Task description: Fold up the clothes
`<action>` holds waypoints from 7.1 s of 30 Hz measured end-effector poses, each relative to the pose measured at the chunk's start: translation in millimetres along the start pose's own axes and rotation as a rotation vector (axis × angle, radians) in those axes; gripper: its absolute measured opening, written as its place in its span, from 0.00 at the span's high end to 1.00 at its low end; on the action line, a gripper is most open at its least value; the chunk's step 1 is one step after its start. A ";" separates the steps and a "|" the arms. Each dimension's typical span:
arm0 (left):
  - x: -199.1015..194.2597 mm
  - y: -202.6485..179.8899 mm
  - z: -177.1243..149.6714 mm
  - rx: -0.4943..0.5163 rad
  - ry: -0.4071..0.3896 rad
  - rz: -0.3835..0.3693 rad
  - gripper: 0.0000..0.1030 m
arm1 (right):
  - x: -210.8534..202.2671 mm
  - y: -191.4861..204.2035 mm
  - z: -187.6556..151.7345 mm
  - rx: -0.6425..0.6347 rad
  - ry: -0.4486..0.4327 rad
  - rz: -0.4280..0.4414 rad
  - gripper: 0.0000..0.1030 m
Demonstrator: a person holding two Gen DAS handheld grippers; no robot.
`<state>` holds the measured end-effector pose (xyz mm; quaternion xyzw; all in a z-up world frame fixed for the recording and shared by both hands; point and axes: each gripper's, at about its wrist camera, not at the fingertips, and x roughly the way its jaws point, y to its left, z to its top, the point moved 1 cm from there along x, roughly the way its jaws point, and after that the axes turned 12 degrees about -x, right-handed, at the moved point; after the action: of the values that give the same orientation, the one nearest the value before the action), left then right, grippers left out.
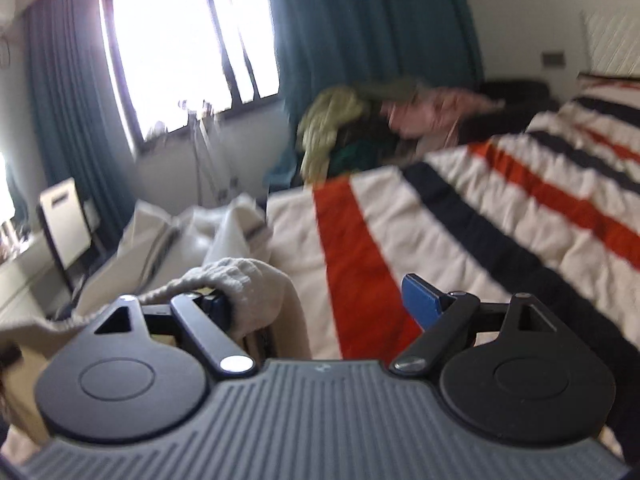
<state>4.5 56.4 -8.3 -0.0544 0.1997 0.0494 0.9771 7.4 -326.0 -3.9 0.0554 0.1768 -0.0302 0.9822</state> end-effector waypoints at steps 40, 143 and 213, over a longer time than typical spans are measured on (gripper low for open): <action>32.2 123.8 100.6 -0.147 -0.214 0.250 0.00 | -37.8 77.8 -23.3 -0.108 -0.096 0.056 0.17; 303.1 -181.4 115.4 -0.060 0.276 -0.127 0.03 | 86.4 -20.2 45.5 -0.019 -0.174 -0.026 0.21; 124.6 -11.1 -0.8 -0.288 0.138 -0.249 0.04 | 314.3 157.6 147.0 -0.261 0.123 0.185 0.90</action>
<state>119.6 54.6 -57.4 -0.2211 0.2489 -0.0473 0.9418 364.5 -199.7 38.3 -0.0547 0.2331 0.0871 0.9670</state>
